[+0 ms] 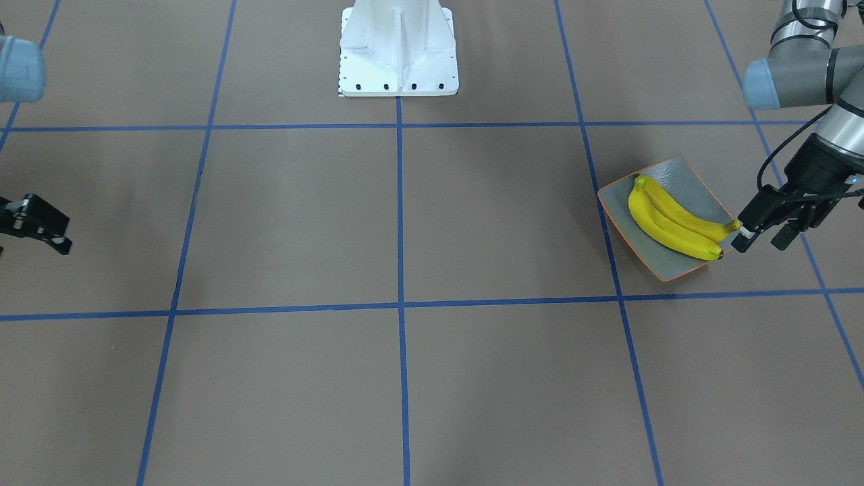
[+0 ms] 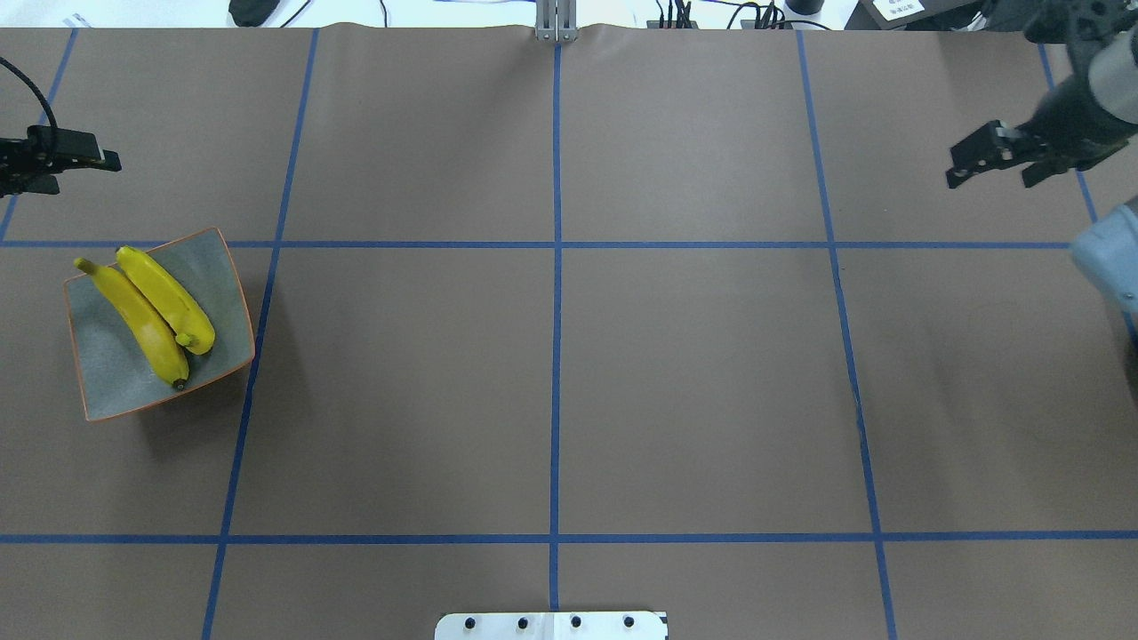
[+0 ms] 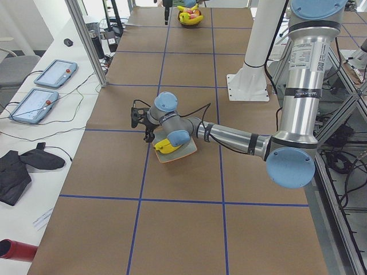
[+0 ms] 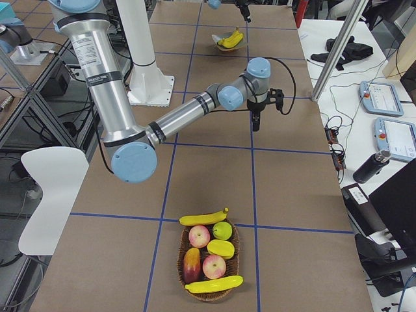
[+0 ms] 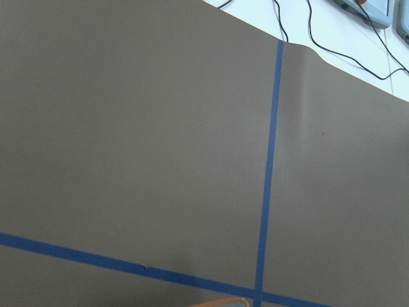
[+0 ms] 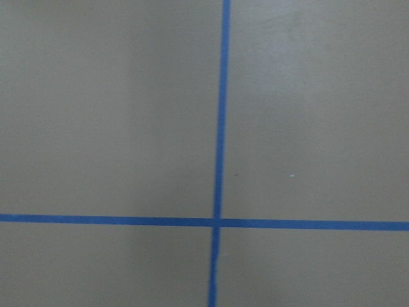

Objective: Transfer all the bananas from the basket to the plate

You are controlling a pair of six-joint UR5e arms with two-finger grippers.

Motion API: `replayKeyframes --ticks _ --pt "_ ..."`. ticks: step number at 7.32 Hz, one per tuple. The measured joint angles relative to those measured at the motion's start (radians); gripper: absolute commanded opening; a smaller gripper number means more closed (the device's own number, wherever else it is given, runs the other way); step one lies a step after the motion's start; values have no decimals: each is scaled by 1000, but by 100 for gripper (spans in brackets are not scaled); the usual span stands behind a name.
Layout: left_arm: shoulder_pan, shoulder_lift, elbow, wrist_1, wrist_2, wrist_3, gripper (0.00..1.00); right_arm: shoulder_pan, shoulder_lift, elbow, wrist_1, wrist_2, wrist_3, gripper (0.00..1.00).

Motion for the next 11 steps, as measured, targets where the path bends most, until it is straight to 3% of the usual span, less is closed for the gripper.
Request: replayKeyframes --ticks 2,5,11 --pt "-6 -27 1 31 -8 33 100 93 -120 -6 -108 0 -213 100" --pt "-5 -59 3 37 -8 27 100 160 -207 -15 -305 -1 -418 100" --pt "8 -99 20 35 3 27 100 165 -300 -161 -309 28 -620 100"
